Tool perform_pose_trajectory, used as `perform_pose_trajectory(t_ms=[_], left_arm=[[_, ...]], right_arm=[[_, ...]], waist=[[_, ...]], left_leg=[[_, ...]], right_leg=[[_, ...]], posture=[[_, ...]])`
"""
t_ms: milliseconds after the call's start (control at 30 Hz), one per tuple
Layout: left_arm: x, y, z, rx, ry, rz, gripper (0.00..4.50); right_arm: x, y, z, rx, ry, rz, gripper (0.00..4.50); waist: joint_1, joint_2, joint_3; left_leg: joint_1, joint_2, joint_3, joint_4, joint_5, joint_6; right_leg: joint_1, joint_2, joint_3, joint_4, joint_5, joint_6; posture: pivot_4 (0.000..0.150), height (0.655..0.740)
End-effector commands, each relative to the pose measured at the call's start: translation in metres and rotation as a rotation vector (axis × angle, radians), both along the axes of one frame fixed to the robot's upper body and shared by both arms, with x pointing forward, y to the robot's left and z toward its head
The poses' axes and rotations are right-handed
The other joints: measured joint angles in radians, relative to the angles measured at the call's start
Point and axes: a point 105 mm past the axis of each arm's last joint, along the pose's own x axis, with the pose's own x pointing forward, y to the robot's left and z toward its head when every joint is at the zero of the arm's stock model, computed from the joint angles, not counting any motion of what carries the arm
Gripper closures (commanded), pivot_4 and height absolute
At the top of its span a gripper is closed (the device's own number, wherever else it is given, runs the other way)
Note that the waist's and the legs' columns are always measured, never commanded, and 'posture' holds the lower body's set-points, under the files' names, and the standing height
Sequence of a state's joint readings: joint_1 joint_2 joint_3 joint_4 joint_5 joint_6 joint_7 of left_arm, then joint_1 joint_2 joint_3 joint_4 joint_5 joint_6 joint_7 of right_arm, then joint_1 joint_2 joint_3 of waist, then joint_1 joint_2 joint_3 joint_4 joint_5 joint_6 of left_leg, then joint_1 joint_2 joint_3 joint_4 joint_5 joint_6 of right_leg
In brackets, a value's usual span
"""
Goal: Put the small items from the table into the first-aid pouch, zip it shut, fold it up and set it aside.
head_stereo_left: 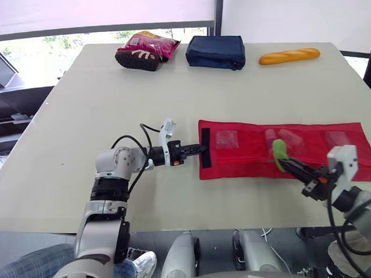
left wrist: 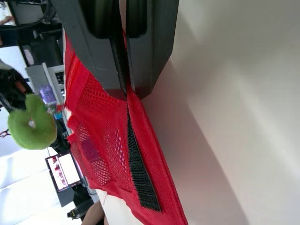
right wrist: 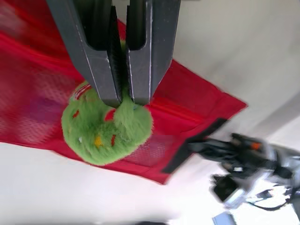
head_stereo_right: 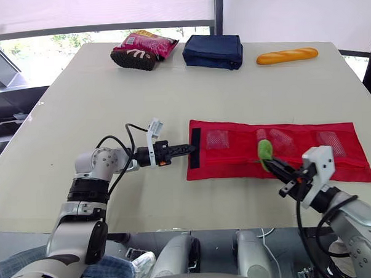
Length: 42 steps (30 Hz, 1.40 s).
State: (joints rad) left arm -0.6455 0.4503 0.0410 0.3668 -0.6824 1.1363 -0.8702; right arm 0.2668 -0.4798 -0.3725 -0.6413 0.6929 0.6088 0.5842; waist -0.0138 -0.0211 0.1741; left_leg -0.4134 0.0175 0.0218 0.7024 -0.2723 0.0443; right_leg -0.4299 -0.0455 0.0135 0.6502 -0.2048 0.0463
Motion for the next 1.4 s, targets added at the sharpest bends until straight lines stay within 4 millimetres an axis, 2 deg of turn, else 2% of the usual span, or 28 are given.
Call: perform_pose_trajectory(t_ms=[33, 167, 400, 633, 700, 833, 1000, 1100, 1167, 1200, 1233, 1267, 1300, 1333, 1367, 1400], left_arm=[[0.007, 0.024, -0.003, 0.065, -0.017, 0.068, 4.5], [0.008, 0.037, -0.002, 0.089, -0.026, 0.092, 4.5], [0.01, 0.069, -0.003, 0.177, -0.051, 0.134, 4.5], [0.019, 0.094, 0.001, 0.276, -0.1, 0.164, 4.5], [0.023, 0.099, 0.003, 0.29, -0.11, 0.174, 4.5], [0.03, 0.109, 0.007, 0.319, -0.131, 0.202, 4.5], [0.033, 0.113, 0.008, 0.326, -0.135, 0.205, 4.5], [0.032, 0.116, 0.007, 0.336, -0.132, 0.206, 4.5], [0.032, 0.122, 0.007, 0.349, -0.124, 0.224, 4.5], [0.031, 0.125, 0.008, 0.351, -0.122, 0.229, 4.5], [0.03, 0.128, 0.009, 0.354, -0.123, 0.232, 4.5], [0.029, 0.132, 0.01, 0.361, -0.124, 0.236, 4.5], [0.029, 0.136, 0.01, 0.37, -0.123, 0.246, 4.5], [0.027, 0.141, 0.01, 0.385, -0.12, 0.253, 4.5], [0.026, 0.145, 0.01, 0.396, -0.118, 0.258, 4.5], [0.024, 0.148, 0.01, 0.403, -0.117, 0.261, 4.5]], right_arm=[[-0.002, -0.028, 0.01, -0.016, -0.056, -0.109, 4.46], [-0.006, -0.057, 0.005, -0.043, -0.04, -0.207, 4.46], [-0.01, -0.132, 0.006, -0.084, -0.035, -0.487, 4.46], [-0.017, -0.188, -0.001, -0.155, 0.03, -0.742, 4.46], [-0.018, -0.196, -0.004, -0.17, 0.048, -0.787, 4.46], [-0.016, -0.2, -0.002, -0.238, 0.025, -0.839, 4.46], [-0.015, -0.191, 0.005, -0.239, -0.012, -0.796, 4.46], [-0.018, -0.18, 0.012, -0.175, -0.044, -0.728, 3.54], [-0.02, -0.17, 0.018, -0.107, -0.067, -0.685, 2.59], [-0.021, -0.163, 0.02, -0.091, -0.072, -0.648, 2.25], [-0.021, -0.155, 0.02, -0.077, -0.072, -0.605, 1.58], [-0.022, -0.146, 0.02, -0.061, -0.065, -0.564, 1.42], [-0.023, -0.137, 0.018, -0.046, -0.053, -0.526, 0.79], [-0.024, -0.124, 0.014, -0.031, -0.024, -0.47, 0.36], [-0.026, -0.116, 0.011, -0.022, -0.003, -0.434, 0.04], [-0.027, -0.109, 0.008, -0.013, 0.016, -0.403, 0.04]], waist=[[0.0, 0.0, 0.0], [0.0, 0.0, 0.0], [-0.001, 0.0, 0.0], [0.0, 0.001, 0.0], [0.0, 0.001, 0.0], [0.001, 0.001, 0.0], [0.002, 0.001, 0.0], [0.001, 0.001, 0.0], [-0.003, 0.001, 0.0], [-0.006, 0.001, 0.0], [-0.007, 0.001, 0.0], [-0.008, 0.001, 0.0], [-0.008, 0.001, 0.0], [-0.008, 0.001, 0.0], [-0.008, 0.001, 0.0], [-0.008, 0.001, 0.0]], left_leg=[[0.0, 0.0, 0.0, 0.0, 0.0, 0.0], [0.0, 0.0, 0.0, 0.0, 0.0, 0.0], [0.0, 0.001, 0.001, 0.0, 0.0, 0.0], [0.0, 0.0, 0.001, -0.001, 0.0, 0.0], [0.0, 0.0, 0.002, -0.001, 0.0, 0.0], [-0.001, 0.0, 0.002, 0.0, 0.0, 0.0], [-0.001, 0.0, 0.001, -0.001, 0.0, 0.0], [-0.001, 0.0, 0.001, -0.001, 0.0, 0.0], [-0.001, 0.0, 0.001, -0.001, 0.0, 0.0], [0.0, 0.001, 0.002, -0.001, 0.0, 0.0], [0.0, 0.003, 0.002, -0.001, 0.0, 0.0], [0.0, 0.003, 0.003, -0.001, 0.0, 0.0], [0.001, 0.004, 0.003, -0.001, 0.0, 0.0], [0.001, 0.004, 0.003, -0.001, 0.0, 0.0], [0.001, 0.004, 0.003, -0.001, 0.0, 0.0], [0.001, 0.005, 0.003, -0.001, 0.0, 0.0]], right_leg=[[0.0, 0.0, 0.0, 0.0, 0.0, 0.0], [0.0, 0.0, 0.001, 0.0, -0.001, 0.001], [-0.001, 0.0, 0.002, 0.001, -0.001, 0.001], [-0.001, 0.0, 0.002, 0.001, -0.001, 0.001], [-0.002, 0.0, 0.002, 0.001, -0.001, 0.001], [-0.002, 0.0, 0.002, 0.001, -0.002, 0.002], [-0.002, 0.0, 0.002, 0.001, -0.002, 0.003], [-0.002, 0.0, 0.002, 0.001, -0.002, 0.003], [-0.002, 0.0, 0.002, 0.001, -0.002, 0.003], [-0.002, 0.001, 0.002, 0.001, -0.002, 0.003], [-0.002, 0.002, 0.003, 0.001, -0.002, 0.003], [-0.002, 0.002, 0.003, 0.001, -0.002, 0.003], [-0.002, 0.003, 0.003, 0.002, -0.002, 0.003], [-0.002, 0.003, 0.003, 0.002, -0.002, 0.003], [-0.002, 0.004, 0.003, 0.002, -0.002, 0.003], [-0.003, 0.004, 0.003, 0.002, -0.002, 0.003]], posture=[[0.15, 0.7164], [0.15, 0.7164], [0.15, 0.7164], [0.15, 0.7164], [0.15, 0.7164], [0.15, 0.7164], [0.15, 0.7164], [0.15, 0.7164], [0.15, 0.7164], [0.15, 0.7164], [0.15, 0.7164], [0.15, 0.7164], [0.15, 0.7164], [0.15, 0.7164], [0.15, 0.7164], [0.15, 0.7164]])
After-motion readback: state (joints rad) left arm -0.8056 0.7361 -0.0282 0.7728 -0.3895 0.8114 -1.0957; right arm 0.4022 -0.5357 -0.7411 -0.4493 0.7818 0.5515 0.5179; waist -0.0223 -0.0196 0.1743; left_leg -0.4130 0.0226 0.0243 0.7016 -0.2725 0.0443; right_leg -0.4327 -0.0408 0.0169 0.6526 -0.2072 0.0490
